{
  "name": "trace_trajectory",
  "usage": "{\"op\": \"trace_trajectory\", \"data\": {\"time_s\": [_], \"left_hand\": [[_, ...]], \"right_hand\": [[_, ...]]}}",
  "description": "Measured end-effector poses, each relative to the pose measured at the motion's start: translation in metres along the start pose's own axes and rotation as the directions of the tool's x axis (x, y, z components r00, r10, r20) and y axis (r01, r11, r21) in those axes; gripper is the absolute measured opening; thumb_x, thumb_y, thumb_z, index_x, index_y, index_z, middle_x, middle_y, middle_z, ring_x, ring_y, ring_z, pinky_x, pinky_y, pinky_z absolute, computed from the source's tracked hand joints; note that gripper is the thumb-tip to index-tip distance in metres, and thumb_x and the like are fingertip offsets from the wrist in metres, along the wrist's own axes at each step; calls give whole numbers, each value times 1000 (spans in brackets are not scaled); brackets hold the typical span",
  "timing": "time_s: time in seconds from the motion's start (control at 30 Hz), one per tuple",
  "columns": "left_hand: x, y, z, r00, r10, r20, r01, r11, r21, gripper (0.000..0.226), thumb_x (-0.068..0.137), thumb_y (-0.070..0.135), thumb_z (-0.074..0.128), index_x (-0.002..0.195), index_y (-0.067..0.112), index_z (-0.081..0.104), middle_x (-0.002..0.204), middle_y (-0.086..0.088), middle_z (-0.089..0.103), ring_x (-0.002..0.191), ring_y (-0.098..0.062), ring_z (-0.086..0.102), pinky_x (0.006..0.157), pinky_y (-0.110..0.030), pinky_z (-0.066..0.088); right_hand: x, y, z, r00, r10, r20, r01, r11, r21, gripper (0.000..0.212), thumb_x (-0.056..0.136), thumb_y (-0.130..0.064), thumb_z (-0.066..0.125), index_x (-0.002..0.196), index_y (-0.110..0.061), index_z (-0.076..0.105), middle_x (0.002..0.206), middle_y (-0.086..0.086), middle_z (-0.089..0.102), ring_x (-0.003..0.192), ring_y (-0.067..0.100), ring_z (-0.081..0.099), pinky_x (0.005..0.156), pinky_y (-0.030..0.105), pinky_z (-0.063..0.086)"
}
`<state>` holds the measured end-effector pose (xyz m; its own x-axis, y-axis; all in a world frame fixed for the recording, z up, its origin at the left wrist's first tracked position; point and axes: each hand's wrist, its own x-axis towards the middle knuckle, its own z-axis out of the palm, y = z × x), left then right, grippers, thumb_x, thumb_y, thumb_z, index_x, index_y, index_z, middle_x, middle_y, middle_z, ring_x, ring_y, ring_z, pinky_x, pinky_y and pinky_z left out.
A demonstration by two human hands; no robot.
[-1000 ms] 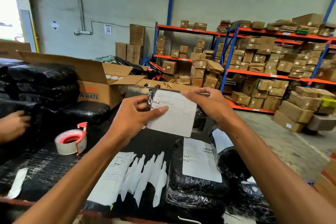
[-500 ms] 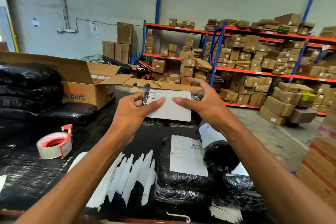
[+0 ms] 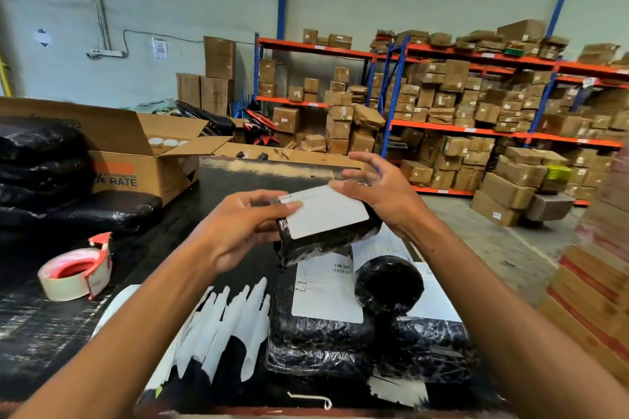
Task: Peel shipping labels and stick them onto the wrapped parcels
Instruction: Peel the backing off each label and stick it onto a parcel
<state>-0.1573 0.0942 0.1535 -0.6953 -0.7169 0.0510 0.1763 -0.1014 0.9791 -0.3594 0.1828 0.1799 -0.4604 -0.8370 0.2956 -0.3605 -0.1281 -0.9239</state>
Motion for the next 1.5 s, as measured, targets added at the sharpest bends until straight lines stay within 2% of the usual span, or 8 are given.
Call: {"op": "trace_trajectory", "data": {"time_s": [0.17, 0.33, 0.5, 0.77, 1.1, 1.23, 1.37, 1.5], "left_hand": [[10, -21, 22, 962, 62, -266, -91, 991, -100, 51, 72, 9, 77, 118, 0, 58, 91, -11, 71, 66, -13, 67, 50, -16, 52], [15, -46, 37, 914, 38, -405, -107, 983, -150, 53, 75, 7, 77, 121, -2, 51, 88, -10, 68, 60, -10, 68, 52, -17, 54], [10, -73, 54, 875, 35, -482, -122, 981, -150, 53, 76, 11, 78, 119, -3, 51, 104, -17, 68, 82, -20, 68, 66, -25, 58], [2, -88, 100, 886, 95, -453, -186, 970, -159, 53, 78, 6, 75, 119, 6, 42, 90, -13, 73, 83, -19, 72, 78, -28, 59], [-8, -90, 120, 863, 126, -490, -200, 974, -102, 49, 79, 6, 74, 116, 7, 42, 87, -15, 74, 70, -14, 74, 81, -30, 58], [-5, -89, 115, 829, 108, -549, -232, 960, -160, 45, 79, 1, 73, 112, 6, 43, 95, -20, 72, 68, -14, 74, 78, -29, 58], [-12, -94, 124, 831, 203, -518, -204, 977, 55, 49, 77, 5, 76, 115, 9, 45, 85, -15, 73, 72, -16, 74, 78, -30, 60], [-12, -96, 129, 839, 201, -506, -171, 980, 107, 55, 75, 11, 80, 117, 12, 45, 86, -14, 74, 72, -15, 74, 79, -31, 58]], "right_hand": [[12, 5, 2, 997, -56, 45, 69, 925, -374, 55, 80, -40, 72, 128, -22, 52, 118, -2, 54, 108, 15, 54, 72, 21, 45], [23, 25, -13, 974, 130, 184, 6, 800, -600, 60, 87, -52, 57, 135, -18, 48, 138, 9, 49, 121, 23, 50, 89, 32, 47], [15, 35, -42, 888, 287, 358, 109, 626, -772, 74, 85, -62, 51, 143, -17, 40, 151, 0, 39, 134, 18, 41, 100, 28, 33], [2, 62, -69, 933, 159, 322, 96, 752, -652, 40, 95, -36, 53, 131, -18, 56, 151, 4, 37, 139, 19, 36, 108, 28, 27], [-6, 81, -86, 956, 83, 280, 78, 851, -519, 37, 94, -36, 55, 130, -25, 57, 156, 1, 30, 142, 21, 30, 116, 42, 24], [-8, 84, -93, 968, 76, 239, 58, 859, -509, 37, 94, -32, 54, 129, -22, 57, 152, 2, 36, 140, 21, 34, 109, 35, 27], [-10, 82, -93, 986, 79, 148, 3, 873, -487, 34, 89, -45, 58, 114, -23, 62, 128, 0, 58, 117, 18, 53, 93, 33, 41], [-6, 78, -78, 983, 95, 159, 0, 858, -514, 39, 85, -42, 65, 115, -18, 62, 128, 5, 58, 113, 22, 55, 89, 33, 44]]}}
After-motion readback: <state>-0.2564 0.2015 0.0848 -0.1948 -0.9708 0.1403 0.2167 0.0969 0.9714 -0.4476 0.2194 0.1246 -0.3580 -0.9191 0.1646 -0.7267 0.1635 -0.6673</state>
